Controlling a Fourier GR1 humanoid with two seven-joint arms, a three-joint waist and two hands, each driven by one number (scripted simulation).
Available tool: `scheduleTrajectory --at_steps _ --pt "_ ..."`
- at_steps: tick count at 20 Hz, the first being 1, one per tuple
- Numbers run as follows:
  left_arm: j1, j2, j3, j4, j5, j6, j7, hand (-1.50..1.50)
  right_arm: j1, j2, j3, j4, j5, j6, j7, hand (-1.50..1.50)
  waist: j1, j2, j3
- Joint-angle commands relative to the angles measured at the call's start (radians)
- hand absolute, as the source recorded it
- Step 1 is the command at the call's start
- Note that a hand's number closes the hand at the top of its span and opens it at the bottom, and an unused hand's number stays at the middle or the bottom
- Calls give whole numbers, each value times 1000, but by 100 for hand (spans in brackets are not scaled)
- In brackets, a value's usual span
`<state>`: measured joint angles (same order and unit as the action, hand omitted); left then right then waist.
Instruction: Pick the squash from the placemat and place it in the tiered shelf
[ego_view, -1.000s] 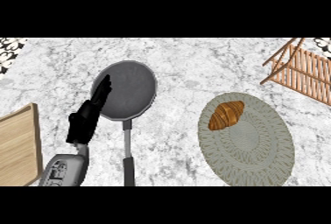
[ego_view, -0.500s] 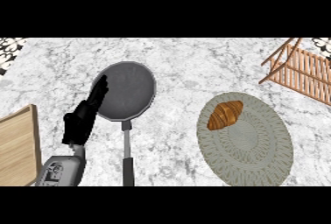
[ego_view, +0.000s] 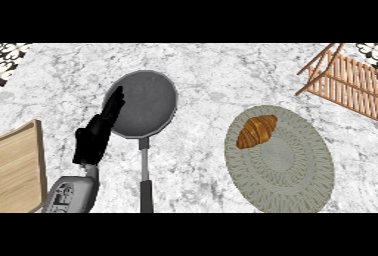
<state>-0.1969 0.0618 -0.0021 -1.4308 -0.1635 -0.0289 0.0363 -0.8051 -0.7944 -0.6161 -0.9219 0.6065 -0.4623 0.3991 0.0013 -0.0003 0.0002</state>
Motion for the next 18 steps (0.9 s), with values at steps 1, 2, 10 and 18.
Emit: scheduleTrajectory --at_steps 1,2,10,18 --pt "12 9 8 -33 24 -24 17 0 -23 -21 -18 -42 -49 -10 34 -150 3 -1 0" --pt "20 13 11 33 2 -11 -66 0 -46 -13 -18 -51 -52 -31 48 -150 2 1 -1" --pt "21 -14 -1 -7 -5 17 -8 0 79 -105 -179 -251 -134 -41 197 -150 -22 -6 -1" --pt "83 18 29 -54 22 -3 -25 0 323 -267 -414 -256 -244 253 373 -150 -54 -15 0"
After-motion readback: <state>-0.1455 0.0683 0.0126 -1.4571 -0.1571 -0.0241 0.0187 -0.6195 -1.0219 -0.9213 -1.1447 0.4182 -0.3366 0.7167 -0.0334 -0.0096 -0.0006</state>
